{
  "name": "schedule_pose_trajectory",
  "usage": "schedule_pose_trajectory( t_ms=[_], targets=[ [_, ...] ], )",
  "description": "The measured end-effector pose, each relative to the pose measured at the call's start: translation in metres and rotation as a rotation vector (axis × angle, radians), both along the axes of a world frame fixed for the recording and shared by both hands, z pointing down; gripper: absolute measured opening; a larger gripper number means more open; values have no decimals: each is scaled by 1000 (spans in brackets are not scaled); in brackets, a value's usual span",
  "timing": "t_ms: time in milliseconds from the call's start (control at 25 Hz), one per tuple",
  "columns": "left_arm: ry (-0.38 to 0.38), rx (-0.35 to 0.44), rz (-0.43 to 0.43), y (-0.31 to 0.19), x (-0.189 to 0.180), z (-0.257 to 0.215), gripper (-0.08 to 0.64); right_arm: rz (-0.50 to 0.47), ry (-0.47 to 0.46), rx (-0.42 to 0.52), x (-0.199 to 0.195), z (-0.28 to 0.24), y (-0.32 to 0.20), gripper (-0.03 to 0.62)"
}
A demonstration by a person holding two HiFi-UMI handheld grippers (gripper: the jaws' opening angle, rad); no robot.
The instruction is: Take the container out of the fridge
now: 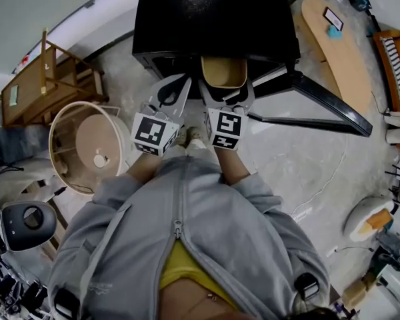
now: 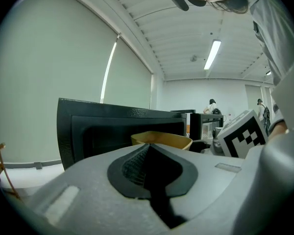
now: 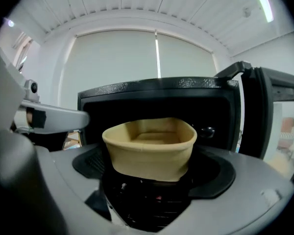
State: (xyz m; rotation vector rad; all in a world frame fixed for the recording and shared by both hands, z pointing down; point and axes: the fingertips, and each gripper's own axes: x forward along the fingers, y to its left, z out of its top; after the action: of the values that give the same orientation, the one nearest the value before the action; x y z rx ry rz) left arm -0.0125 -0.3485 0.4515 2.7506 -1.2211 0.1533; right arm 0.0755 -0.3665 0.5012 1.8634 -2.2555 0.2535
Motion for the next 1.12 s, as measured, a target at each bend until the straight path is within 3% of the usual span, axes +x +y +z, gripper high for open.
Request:
schedule_pose_trajectory(
  t_ms=[520, 1120],
  targets=[
    [-2, 34, -5, 43, -8, -19, 5, 18, -11, -17, 13, -25, 87, 492],
    [22, 70, 13, 84, -6, -43, 5, 88, -12, 72, 31, -69, 134, 491]
  ],
)
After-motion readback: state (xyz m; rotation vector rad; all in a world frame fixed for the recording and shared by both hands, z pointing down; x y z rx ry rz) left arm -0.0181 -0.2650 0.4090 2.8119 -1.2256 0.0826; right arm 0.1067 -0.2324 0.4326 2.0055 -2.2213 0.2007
